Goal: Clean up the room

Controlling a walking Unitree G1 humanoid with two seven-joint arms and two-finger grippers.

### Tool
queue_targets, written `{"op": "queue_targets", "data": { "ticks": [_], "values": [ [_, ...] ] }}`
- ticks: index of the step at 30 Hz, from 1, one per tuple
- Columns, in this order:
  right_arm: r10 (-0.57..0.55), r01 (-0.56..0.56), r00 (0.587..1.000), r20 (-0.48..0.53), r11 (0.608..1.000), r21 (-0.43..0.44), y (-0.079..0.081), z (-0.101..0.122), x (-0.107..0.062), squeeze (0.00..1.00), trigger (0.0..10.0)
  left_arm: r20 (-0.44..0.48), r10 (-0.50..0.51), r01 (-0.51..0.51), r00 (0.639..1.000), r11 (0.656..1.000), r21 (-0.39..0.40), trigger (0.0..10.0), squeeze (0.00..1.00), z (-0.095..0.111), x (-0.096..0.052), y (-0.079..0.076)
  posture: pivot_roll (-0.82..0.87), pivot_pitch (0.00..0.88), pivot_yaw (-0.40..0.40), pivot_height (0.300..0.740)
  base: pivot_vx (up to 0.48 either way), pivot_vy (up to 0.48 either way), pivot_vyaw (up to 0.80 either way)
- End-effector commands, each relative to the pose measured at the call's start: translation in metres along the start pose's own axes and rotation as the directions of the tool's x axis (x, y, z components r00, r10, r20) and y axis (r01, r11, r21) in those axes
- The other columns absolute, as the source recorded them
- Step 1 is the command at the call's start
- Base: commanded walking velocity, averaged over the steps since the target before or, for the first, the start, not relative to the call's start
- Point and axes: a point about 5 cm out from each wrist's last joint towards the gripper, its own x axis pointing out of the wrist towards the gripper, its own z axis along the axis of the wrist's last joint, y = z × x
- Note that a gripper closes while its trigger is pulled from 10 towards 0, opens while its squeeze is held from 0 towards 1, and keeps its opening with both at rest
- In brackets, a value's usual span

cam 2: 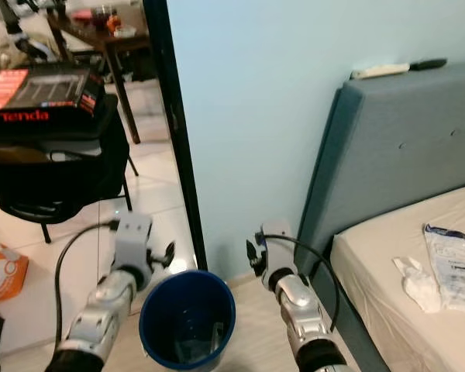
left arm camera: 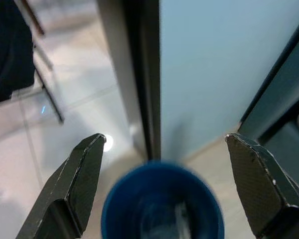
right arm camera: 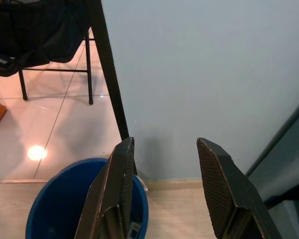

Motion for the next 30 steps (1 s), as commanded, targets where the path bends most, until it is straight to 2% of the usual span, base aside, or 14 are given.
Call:
{"op": "queue_targets", "data": {
  "ticks": [1, 6, 12, 13, 14, 15, 16, 17, 18, 21, 23, 24, 25, 30],
  "values": [
    [0.009, -0.01, 1.0, -0.017, 1.0, -0.003, 0.001, -0.001, 0.0, 0.0, 10.0, 0.01, -0.042, 0.042, 0.999, 0.999, -0.011, 10.0, 0.0, 0.005, 0.0, -0.002, 0.02, 0.172, -0.055, 0.738, 0.0, 0.0, 0.0],
    [0.01, -0.01, 1.0, -0.008, 1.0, 0.001, 0.001, -0.001, -0.002, 0.0, 10.0, 0.249, -0.268, 0.302, 0.931, 0.947, -0.111, 10.0, 0.0, 0.063, -0.004, -0.027, 0.01, 0.199, -0.068, 0.738, 0.0, 0.0, 0.0],
    [0.015, -0.015, 1.0, -0.01, 1.0, 0.007, 0.003, -0.002, -0.005, 0.0, 10.0, 0.378, -0.434, 0.495, 0.818, 0.865, -0.077, 10.0, 0.0, 0.106, -0.013, -0.038, 0.01, 0.212, -0.079, 0.738, 0.0, 0.0, 0.0],
    [0.017, -0.016, 1.0, -0.013, 1.0, 0.01, 0.003, -0.003, -0.006, 0.0, 10.0, 0.483, -0.486, 0.585, 0.728, 0.808, -0.069, 10.0, 0.0, 0.136, -0.02, -0.041, 0.01, 0.223, -0.084, 0.738, 0.0, 0.0, 0.0],
    [0.017, -0.016, 1.0, -0.013, 1.0, 0.01, 0.003, -0.003, -0.006, 0.0, 10.0, 0.483, -0.486, 0.585, 0.728, 0.808, -0.069, 10.0, 0.0, 0.136, -0.02, -0.041, 0.01, 0.223, -0.084, 0.738, 0.0, 0.0, 0.0],
    [0.018, -0.018, 1.0, -0.017, 1.0, 0.01, 0.002, -0.004, -0.007, 0.0, 10.0, 0.577, -0.511, 0.656, 0.637, 0.752, -0.058, 10.0, 0.0, 0.165, -0.028, -0.043, 0.01, 0.226, -0.082, 0.738, 0.0, 0.0, 0.0],
    [0.018, -0.018, 1.0, -0.017, 1.0, 0.01, 0.002, -0.004, -0.007, 0.0, 10.0, 0.577, -0.511, 0.656, 0.637, 0.752, -0.058, 10.0, 0.0, 0.165, -0.028, -0.043, 0.01, 0.226, -0.082, 0.738, 0.0, 0.0, 0.0],
    [0.019, -0.019, 1.0, -0.021, 1.0, 0.012, 0.002, -0.006, -0.008, 0.0, 10.0, 0.689, -0.535, 0.75, 0.49, 0.661, -0.02, 10.0, 0.0, 0.203, -0.043, -0.045, 0.01, 0.228, -0.079, 0.738, 0.0, 0.0, 0.0],
    [0.019, -0.019, 1.0, -0.021, 1.0, 0.012, 0.002, -0.006, -0.008, 0.0, 10.0, 0.689, -0.535, 0.75, 0.49, 0.661, -0.02, 10.0, 0.0, 0.203, -0.043, -0.045, 0.01, 0.228, -0.079, 0.738, 0.0, 0.0, 0.0],
    [0.019, -0.018, 1.0, -0.022, 1.0, 0.013, 0.002, -0.006, -0.009, 0.0, 10.0, 0.757, -0.542, 0.813, 0.366, 0.582, 0.024, 10.0, 0.0, 0.231, -0.055, -0.047, 0.01, 0.233, -0.08, 0.738, 0.0, 0.0, 0.0],
    [0.019, -0.018, 1.0, -0.022, 1.0, 0.013, 0.002, -0.006, -0.009, 0.0, 10.0, 0.757, -0.542, 0.813, 0.366, 0.582, 0.024, 10.0, 0.0, 0.231, -0.055, -0.047, 0.01, 0.233, -0.08, 0.738, 0.0, 0.0, 0.0],
    [0.022, -0.022, 0.999, -0.025, 1.0, 0.009, 0.001, -0.006, -0.012, 0.0, 10.0, 0.834, -0.517, 0.866, 0.195, 0.49, 0.101, 10.0, 0.0, 0.271, -0.071, -0.049, 0.01, 0.241, -0.084, 0.738, 0.0, 0.0, 0.0],
    [0.022, -0.022, 0.999, -0.025, 1.0, 0.009, 0.001, -0.006, -0.012, 0.0, 10.0, 0.834, -0.517, 0.866, 0.195, 0.49, 0.101, 10.0, 0.0, 0.271, -0.071, -0.049, 0.01, 0.241, -0.084, 0.738, 0.0, 0.0, 0.0],
    [0.023, -0.023, 0.999, -0.03, 1.0, 0.008, -0.001, -0.008, -0.015, 0.0, 10.0, 0.889, -0.455, 0.898, 0.052, 0.41, 0.157, 10.0, 0.0, 0.307, -0.089, -0.049, 0.01, 0.247, -0.083, 0.738, 0.0, 0.0, 0.0]
  ]
}}
